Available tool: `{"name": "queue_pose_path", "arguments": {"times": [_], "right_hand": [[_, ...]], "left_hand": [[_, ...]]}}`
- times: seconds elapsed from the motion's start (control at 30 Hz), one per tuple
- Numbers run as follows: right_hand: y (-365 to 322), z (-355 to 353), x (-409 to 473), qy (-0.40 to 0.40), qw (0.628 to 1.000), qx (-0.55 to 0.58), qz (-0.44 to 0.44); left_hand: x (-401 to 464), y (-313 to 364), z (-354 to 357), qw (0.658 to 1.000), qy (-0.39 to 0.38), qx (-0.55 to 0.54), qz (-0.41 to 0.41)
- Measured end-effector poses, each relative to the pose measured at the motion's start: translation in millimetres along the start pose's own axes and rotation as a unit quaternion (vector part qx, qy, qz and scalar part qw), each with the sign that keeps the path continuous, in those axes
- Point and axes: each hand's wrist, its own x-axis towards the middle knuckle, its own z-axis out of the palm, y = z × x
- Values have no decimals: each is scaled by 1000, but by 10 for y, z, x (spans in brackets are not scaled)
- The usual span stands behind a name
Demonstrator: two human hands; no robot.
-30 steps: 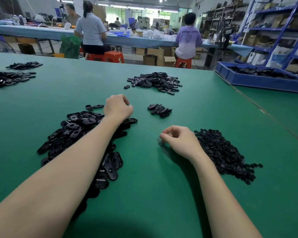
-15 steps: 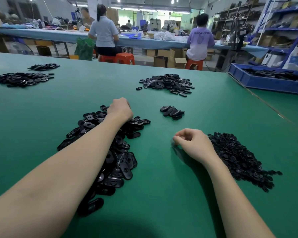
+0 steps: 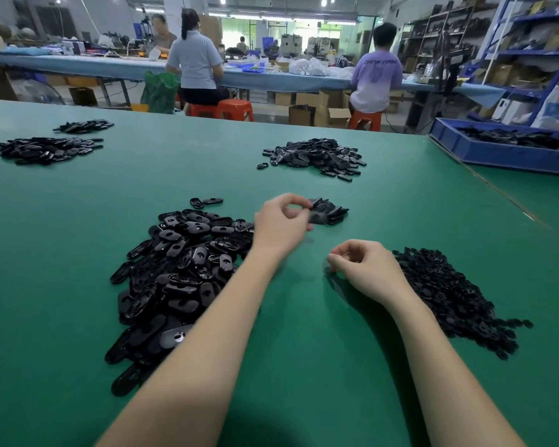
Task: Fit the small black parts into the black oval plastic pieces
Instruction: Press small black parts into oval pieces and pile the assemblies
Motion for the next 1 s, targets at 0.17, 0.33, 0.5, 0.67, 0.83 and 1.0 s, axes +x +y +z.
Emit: {"name": "queue_pose_path", "arguments": {"times": [0.17, 0.33, 0.5, 0.67, 0.83, 1.0], "right_hand": [[-22, -113, -3, 36, 999, -31, -4], [19, -347, 1, 61, 990, -122, 42], [48, -567, -36, 49, 976, -199, 67], [100, -652, -66, 38, 968, -233, 83], [132, -590, -72, 40, 968, -232, 87], [161, -546, -72, 68, 970, -211, 95]], "left_hand": [[-367, -145, 319, 977, -57, -183, -96], [-439, -222, 333, 970, -61, -214, -99], [-450, -229, 319, 974, -84, -191, -91], [-485, -201, 344, 976, -91, -181, -83], [-507, -174, 336, 972, -79, -201, -93], [-508, -139, 305, 977, -117, -157, -84]]}}
